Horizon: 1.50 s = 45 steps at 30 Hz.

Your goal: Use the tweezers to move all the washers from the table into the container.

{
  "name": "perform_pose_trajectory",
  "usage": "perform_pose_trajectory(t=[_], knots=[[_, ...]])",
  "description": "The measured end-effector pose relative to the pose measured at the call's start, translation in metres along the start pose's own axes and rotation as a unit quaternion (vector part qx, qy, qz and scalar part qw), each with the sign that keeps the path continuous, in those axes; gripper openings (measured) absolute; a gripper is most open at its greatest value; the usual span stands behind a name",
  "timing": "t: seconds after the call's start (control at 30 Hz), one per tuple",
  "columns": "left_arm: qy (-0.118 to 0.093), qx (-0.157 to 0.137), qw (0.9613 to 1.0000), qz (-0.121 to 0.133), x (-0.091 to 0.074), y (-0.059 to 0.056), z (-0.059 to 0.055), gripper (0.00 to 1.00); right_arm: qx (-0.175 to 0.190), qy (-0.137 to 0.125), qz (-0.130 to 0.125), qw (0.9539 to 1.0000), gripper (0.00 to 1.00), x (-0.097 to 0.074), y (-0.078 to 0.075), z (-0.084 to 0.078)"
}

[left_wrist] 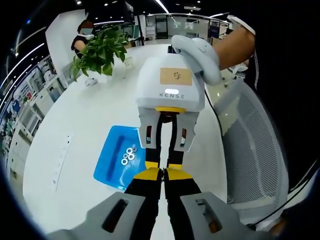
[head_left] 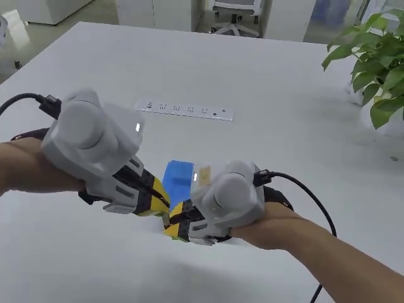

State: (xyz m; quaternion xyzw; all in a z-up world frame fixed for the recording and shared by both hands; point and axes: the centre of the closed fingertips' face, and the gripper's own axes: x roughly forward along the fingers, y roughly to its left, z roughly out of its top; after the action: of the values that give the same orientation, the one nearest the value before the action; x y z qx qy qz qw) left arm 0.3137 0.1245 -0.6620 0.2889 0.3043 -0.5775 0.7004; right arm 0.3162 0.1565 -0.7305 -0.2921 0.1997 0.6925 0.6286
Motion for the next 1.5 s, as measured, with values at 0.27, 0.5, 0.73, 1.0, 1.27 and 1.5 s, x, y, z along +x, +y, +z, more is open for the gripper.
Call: perform_pose_trajectory(t=[0.27,0.5,0.73,1.0,1.27,1.5], knots=[[-0.001,0.012,0.9999,0.003,-0.001,0.009,0.011,0.06,-0.005,0.001,-0.012,0.9999,0.1,-0.01,-0.011,0.002],[-0.003,0.023,0.9997,0.004,0.0,0.02,0.018,0.06,-0.006,0.004,-0.023,0.9997,0.1,-0.017,-0.024,0.0],[-0.009,0.031,0.9995,0.006,0.003,0.036,0.025,0.06,-0.006,0.007,-0.036,0.9993,0.1,-0.025,-0.04,-0.003],[-0.014,0.038,0.9991,0.005,0.01,0.049,0.029,0.06,0.0,0.011,-0.044,0.9989,0.1,-0.03,-0.054,-0.011],[-0.016,0.042,0.999,0.004,0.02,0.058,0.028,0.06,0.005,0.016,-0.047,0.9988,0.1,-0.027,-0.063,-0.021],[-0.017,0.039,0.9991,0.003,0.03,0.067,0.025,0.06,0.016,0.017,-0.045,0.9987,0.1,-0.024,-0.071,-0.031]])
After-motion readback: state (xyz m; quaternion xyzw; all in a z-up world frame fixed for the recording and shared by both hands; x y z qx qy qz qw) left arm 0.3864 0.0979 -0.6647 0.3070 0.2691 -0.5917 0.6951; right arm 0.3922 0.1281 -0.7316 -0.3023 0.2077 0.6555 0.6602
